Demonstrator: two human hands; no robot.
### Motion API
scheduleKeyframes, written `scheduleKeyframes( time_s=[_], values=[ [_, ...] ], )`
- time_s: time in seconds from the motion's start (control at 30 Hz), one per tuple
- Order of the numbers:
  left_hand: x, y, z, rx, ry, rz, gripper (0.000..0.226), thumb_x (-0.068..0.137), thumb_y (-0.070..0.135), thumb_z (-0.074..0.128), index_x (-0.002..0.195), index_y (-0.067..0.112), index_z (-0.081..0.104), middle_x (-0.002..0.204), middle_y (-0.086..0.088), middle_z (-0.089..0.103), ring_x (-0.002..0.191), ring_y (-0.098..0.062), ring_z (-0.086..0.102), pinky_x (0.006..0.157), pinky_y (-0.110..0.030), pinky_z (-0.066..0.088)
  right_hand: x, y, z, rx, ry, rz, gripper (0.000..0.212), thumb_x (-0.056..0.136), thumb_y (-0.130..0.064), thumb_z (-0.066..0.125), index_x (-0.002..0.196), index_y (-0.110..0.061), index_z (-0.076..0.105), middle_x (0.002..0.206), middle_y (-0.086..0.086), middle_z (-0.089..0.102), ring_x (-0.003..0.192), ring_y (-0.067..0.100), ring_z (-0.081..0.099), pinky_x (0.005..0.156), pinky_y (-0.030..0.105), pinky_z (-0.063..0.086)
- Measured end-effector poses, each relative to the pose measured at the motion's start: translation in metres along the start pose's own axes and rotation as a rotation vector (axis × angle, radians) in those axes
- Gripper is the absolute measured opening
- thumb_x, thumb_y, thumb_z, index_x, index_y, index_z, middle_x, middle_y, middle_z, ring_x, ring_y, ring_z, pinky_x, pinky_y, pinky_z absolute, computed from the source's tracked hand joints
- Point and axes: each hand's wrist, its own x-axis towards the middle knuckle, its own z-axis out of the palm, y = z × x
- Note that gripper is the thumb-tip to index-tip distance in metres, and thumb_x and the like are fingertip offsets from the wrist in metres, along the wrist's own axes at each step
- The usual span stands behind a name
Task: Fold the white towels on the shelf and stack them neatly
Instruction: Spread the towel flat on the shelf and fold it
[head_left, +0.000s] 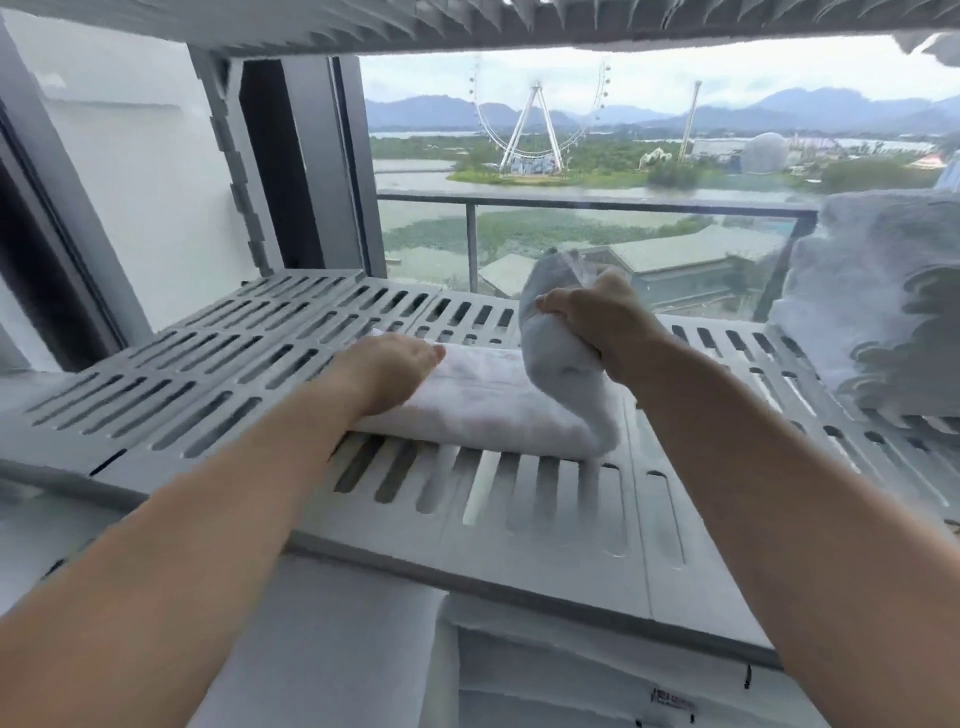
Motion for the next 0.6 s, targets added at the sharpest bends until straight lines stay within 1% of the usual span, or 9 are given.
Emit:
scheduleKeyframes(
  time_s=[0.07, 0.1, 0.2, 0.23, 0.3, 0.37, 0.47, 0.53, 0.6],
  values=[
    [-0.002, -0.030, -0.005, -0.096, -0.031, -0.037, 0.054, 0.109, 0.047, 0.020, 0.150, 0.023, 0.046, 0.161, -0.004, 0.035, 0.149, -0.023, 0.028, 0.119, -0.040, 0.021, 0.003, -0.007, 0.028, -0.100, -0.015, -0.009, 0.066, 0.058, -0.029, 0.070, 0.118, -0.007, 0.057, 0.107, 0.020, 0.068, 0.092, 0.036, 0.070, 0.078, 0.058, 0.060],
    [-0.002, -0.041, -0.006, -0.226, -0.054, -0.065, 0.055, 0.109, 0.049, 0.021, 0.148, 0.022, 0.048, 0.162, -0.005, 0.033, 0.150, -0.023, 0.026, 0.120, -0.040, 0.018, 0.004, -0.011, 0.041, -0.136, -0.022, -0.014, 0.064, 0.058, -0.029, 0.069, 0.117, -0.008, 0.058, 0.105, 0.019, 0.068, 0.092, 0.036, 0.070, 0.078, 0.058, 0.060],
    [-0.002, -0.060, -0.003, -0.679, -0.054, -0.137, 0.067, 0.101, 0.067, 0.026, 0.134, 0.023, 0.064, 0.158, -0.005, 0.040, 0.148, -0.025, 0.031, 0.120, -0.042, 0.018, 0.009, -0.021, 0.080, -0.217, -0.007, -0.039, 0.059, 0.058, -0.029, 0.067, 0.113, -0.008, 0.059, 0.102, 0.017, 0.069, 0.089, 0.033, 0.070, 0.076, 0.055, 0.061],
    [-0.002, -0.063, -0.003, -0.763, -0.056, -0.144, 0.073, 0.096, 0.074, 0.024, 0.131, 0.025, 0.066, 0.160, -0.004, 0.036, 0.149, -0.024, 0.028, 0.121, -0.044, 0.013, 0.011, -0.023, 0.092, -0.245, 0.005, -0.040, 0.060, 0.060, -0.029, 0.067, 0.115, -0.008, 0.058, 0.102, 0.017, 0.068, 0.089, 0.032, 0.069, 0.077, 0.053, 0.061],
    [-0.002, -0.070, -0.003, -0.929, -0.100, -0.165, 0.088, 0.084, 0.083, 0.021, 0.136, 0.025, 0.062, 0.164, -0.008, 0.028, 0.151, -0.025, 0.024, 0.124, -0.048, 0.007, 0.014, -0.026, 0.117, -0.331, 0.017, -0.035, 0.059, 0.068, -0.027, 0.069, 0.121, -0.008, 0.053, 0.105, 0.015, 0.065, 0.092, 0.032, 0.066, 0.081, 0.048, 0.060],
    [-0.002, -0.071, -0.002, -1.127, -0.159, -0.170, 0.096, 0.081, 0.083, 0.022, 0.146, 0.019, 0.051, 0.163, -0.012, 0.029, 0.150, -0.027, 0.028, 0.124, -0.048, 0.014, 0.016, -0.025, 0.133, -0.435, -0.009, -0.041, 0.051, 0.077, -0.022, 0.068, 0.123, -0.005, 0.054, 0.107, 0.016, 0.064, 0.096, 0.031, 0.064, 0.082, 0.040, 0.057],
    [-0.001, -0.075, 0.002, -1.305, -0.110, -0.084, 0.082, 0.098, 0.072, 0.019, 0.156, 0.016, 0.032, 0.163, -0.009, 0.029, 0.151, -0.023, 0.026, 0.121, -0.039, 0.022, 0.021, -0.021, 0.159, -0.572, -0.013, -0.080, 0.041, 0.087, -0.024, 0.064, 0.120, -0.001, 0.059, 0.112, 0.018, 0.064, 0.099, 0.029, 0.061, 0.079, 0.034, 0.050],
    [-0.001, -0.077, 0.005, -1.411, -0.075, -0.088, 0.076, 0.101, 0.067, 0.018, 0.157, 0.016, 0.029, 0.162, -0.010, 0.032, 0.148, -0.024, 0.032, 0.119, -0.041, 0.029, 0.017, -0.025, 0.170, -0.641, -0.036, -0.105, 0.041, 0.089, -0.029, 0.064, 0.119, -0.002, 0.059, 0.112, 0.016, 0.065, 0.097, 0.029, 0.063, 0.076, 0.033, 0.049],
    [0.000, -0.080, 0.005, -1.528, -0.120, -0.083, 0.075, 0.101, 0.066, 0.020, 0.155, 0.016, 0.033, 0.155, -0.014, 0.044, 0.139, -0.026, 0.047, 0.116, -0.048, 0.036, 0.017, -0.031, 0.172, -0.523, -0.157, -0.032, 0.041, 0.092, -0.046, 0.062, 0.113, -0.012, 0.057, 0.100, 0.013, 0.070, 0.082, 0.029, 0.071, 0.064, 0.037, 0.055]
  ],
)
